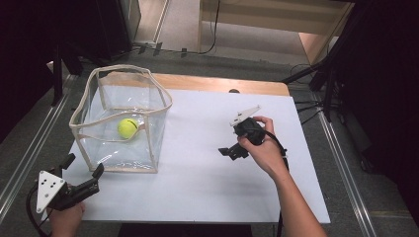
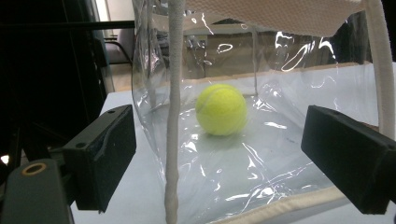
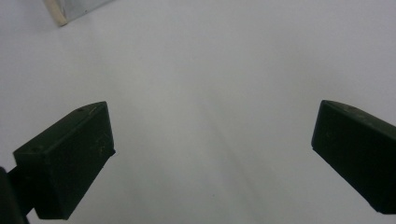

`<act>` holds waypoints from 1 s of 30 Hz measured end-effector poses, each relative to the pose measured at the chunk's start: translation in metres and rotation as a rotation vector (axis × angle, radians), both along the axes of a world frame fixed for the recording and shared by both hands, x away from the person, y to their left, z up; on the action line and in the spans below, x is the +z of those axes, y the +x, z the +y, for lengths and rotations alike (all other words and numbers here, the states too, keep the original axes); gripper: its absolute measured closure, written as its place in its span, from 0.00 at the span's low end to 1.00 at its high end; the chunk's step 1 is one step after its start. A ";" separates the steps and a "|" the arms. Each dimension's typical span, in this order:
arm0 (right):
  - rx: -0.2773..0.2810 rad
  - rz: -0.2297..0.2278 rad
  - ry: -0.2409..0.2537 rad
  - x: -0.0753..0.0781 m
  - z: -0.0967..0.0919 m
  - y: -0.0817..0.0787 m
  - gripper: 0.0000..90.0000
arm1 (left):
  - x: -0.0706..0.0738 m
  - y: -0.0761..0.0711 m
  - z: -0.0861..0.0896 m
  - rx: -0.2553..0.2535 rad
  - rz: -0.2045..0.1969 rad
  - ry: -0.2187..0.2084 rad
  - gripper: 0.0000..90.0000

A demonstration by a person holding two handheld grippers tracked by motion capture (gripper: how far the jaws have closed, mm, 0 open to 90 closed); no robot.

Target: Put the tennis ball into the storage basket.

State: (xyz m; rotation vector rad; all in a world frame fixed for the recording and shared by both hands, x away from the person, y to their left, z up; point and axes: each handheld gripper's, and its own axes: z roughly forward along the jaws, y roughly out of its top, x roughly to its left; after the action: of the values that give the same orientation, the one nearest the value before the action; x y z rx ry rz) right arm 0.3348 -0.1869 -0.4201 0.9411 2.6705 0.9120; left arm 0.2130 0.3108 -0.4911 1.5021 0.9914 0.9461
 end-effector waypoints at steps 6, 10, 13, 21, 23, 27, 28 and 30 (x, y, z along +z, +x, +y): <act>-0.036 -0.022 0.047 -0.014 -0.017 -0.009 0.00 | 0.000 0.000 0.000 0.004 0.001 0.003 0.12; -0.062 -0.039 0.081 -0.022 -0.029 -0.018 0.00 | 0.000 0.000 0.000 0.002 -0.001 0.002 0.12; -0.078 -0.063 0.104 -0.029 -0.040 -0.025 0.00 | 0.000 0.000 0.000 0.006 0.002 0.004 0.12; -0.146 -0.090 0.171 -0.053 -0.070 -0.052 0.00 | 0.000 -0.001 -0.001 0.006 -0.002 0.008 0.12; -0.160 -0.097 0.186 -0.059 -0.079 -0.059 0.00 | 0.000 -0.001 -0.001 0.008 -0.004 0.012 0.12; -0.194 -0.117 0.220 -0.068 -0.097 -0.074 0.00 | 0.000 0.000 -0.002 0.013 -0.007 0.013 0.12; -0.210 -0.121 0.226 -0.070 -0.101 -0.078 0.00 | 0.000 0.000 -0.002 0.012 -0.006 0.016 0.12; -0.223 -0.126 0.237 -0.073 -0.111 -0.085 0.00 | 0.000 -0.001 -0.002 0.011 -0.008 0.018 0.12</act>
State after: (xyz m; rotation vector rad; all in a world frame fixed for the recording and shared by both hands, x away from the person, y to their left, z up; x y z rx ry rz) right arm 0.2497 -0.2979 -0.4927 1.1598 2.3326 1.2075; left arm 0.2125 0.3085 -0.4916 1.5080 0.9893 0.9704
